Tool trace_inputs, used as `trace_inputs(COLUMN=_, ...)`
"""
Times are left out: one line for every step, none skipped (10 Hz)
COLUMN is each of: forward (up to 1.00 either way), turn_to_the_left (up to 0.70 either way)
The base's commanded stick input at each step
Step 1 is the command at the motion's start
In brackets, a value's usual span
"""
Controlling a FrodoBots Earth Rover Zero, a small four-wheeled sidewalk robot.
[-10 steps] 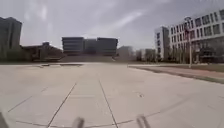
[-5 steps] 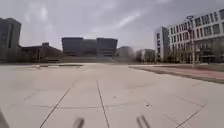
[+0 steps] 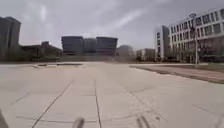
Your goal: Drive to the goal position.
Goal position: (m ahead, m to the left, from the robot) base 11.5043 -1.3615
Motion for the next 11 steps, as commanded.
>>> trace_inputs(forward=0.70, turn_to_the_left=0.00)
trace_inputs(forward=0.70, turn_to_the_left=0.00)
trace_inputs(forward=0.70, turn_to_the_left=0.00)
trace_inputs(forward=0.70, turn_to_the_left=0.12)
trace_inputs(forward=0.70, turn_to_the_left=0.27)
trace_inputs(forward=0.70, turn_to_the_left=0.27)
trace_inputs(forward=0.70, turn_to_the_left=0.21)
trace_inputs(forward=0.70, turn_to_the_left=0.00)
trace_inputs(forward=0.70, turn_to_the_left=0.00)
trace_inputs(forward=0.70, turn_to_the_left=0.00)
trace_inputs(forward=0.70, turn_to_the_left=0.00)
